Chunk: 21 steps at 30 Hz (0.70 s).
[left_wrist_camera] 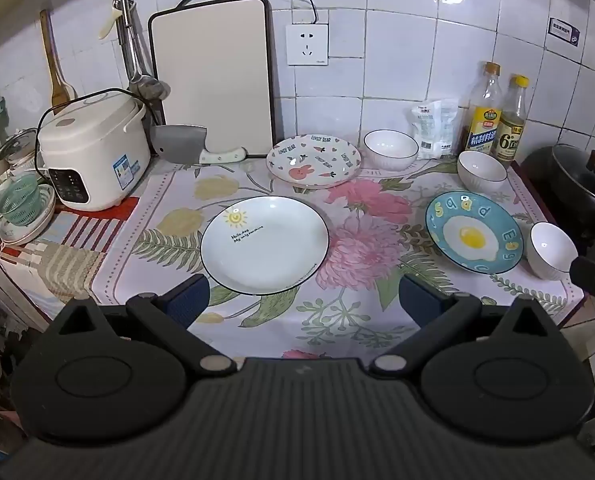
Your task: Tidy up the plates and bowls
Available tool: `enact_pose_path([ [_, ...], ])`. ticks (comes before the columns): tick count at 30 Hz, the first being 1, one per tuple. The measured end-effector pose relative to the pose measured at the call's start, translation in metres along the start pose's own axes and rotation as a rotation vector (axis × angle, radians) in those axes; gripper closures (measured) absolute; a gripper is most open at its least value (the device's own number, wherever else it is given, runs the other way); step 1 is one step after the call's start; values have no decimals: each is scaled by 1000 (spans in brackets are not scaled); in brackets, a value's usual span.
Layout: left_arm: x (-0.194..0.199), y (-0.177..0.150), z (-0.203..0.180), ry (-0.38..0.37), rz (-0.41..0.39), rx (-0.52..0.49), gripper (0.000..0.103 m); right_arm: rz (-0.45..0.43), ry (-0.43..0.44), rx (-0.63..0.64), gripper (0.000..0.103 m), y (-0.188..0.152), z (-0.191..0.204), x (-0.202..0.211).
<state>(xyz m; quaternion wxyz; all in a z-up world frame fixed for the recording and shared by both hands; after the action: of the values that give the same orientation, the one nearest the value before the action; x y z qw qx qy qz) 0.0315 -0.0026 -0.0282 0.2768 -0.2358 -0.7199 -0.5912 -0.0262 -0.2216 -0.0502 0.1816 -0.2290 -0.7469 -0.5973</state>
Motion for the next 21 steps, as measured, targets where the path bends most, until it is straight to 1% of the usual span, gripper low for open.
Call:
enact_pose_path([
  [1, -1, 0, -1, 0, 3, -2, 0, 0, -1, -1, 0, -2, 1, 0],
  [2, 1, 1, 3, -12, -12, 19, 0, 1, -3, 0, 0, -3, 3, 0],
  [4, 0, 0, 1, -2, -11, 10, 0, 3, -8, 3, 0, -7, 5, -1],
  [5, 2, 1, 3, 2, -10, 11, 0, 3, -9, 2, 0, 0, 0, 1],
  [10, 2, -1, 6, 8, -9, 22, 0, -11, -20, 6, 0, 9, -4, 8],
  [13, 1, -2, 8, 29, -18, 20, 0, -11, -14, 2, 0, 17, -14, 5],
  [15, -1, -1, 8, 38, -14, 16, 0, -34, -31, 18, 0, 5, -3, 7],
  [21, -4, -2, 7, 40, 2, 15, 1, 7, -46, 21, 0, 1, -4, -1],
])
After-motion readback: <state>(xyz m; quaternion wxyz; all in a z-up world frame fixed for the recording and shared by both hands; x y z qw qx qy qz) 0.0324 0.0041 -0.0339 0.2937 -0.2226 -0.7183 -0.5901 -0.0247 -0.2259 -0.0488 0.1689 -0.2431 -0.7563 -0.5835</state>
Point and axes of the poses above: each gripper's, at about its wrist camera, not at the fingertips, and x roughly against the way its jaws point, z to its left, y to its top, the point moved 4 cm from there along -x, roughly the way its jaws point, and after that the axes turned 14 degrees about x, right-handed, at the moved point
